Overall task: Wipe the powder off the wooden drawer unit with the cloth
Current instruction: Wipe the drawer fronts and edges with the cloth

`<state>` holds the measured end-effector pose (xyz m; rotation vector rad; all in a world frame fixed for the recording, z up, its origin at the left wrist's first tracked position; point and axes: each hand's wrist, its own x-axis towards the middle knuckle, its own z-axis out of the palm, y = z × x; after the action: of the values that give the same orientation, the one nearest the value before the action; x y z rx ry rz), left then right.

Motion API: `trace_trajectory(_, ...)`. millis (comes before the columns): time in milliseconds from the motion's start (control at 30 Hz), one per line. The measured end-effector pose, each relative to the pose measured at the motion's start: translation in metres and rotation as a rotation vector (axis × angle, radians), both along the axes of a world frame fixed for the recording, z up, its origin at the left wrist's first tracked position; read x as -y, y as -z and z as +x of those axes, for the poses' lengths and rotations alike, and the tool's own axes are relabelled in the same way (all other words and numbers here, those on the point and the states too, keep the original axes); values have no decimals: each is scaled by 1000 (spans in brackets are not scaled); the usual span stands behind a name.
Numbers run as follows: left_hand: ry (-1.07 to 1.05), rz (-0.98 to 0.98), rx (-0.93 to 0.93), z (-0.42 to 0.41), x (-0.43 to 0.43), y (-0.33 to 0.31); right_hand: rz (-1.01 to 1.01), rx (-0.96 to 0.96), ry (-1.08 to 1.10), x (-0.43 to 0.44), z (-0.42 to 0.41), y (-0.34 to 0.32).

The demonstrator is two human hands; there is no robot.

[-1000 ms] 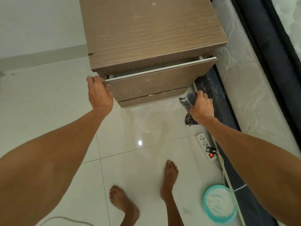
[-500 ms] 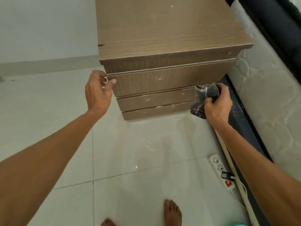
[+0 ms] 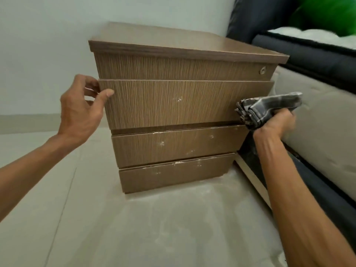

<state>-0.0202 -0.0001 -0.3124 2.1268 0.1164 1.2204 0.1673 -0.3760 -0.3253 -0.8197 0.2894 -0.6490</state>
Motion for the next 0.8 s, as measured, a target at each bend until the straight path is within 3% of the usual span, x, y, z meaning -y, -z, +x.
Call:
trace_trajectory(200,-23,35,85,5,0,7,-70,127,98,-12,-5,11)
trace_trajectory(367,-62,-42,14,1,6,-2,-621,60,25,-52,-2,28)
trace_trajectory(467,-51,-74,-36,-2,4,-4,-829,3,71,-72,9,39)
trace_trajectory(800,-38,-97,-144,-6,-2,-17,-1047,69,176,-162,-31,55)
